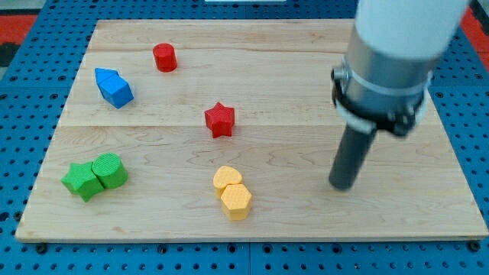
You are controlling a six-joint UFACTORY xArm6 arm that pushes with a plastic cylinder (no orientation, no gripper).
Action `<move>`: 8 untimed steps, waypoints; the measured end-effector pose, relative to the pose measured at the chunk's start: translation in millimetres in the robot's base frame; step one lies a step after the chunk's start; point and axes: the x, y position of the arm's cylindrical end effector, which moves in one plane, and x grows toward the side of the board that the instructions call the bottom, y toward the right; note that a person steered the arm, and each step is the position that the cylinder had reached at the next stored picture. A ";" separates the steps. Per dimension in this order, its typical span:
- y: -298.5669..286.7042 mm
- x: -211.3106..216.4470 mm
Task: Move the yellow blocks into the red star
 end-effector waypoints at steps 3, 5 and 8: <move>-125.7 17.1; -177.3 -48.4; -136.6 -9.9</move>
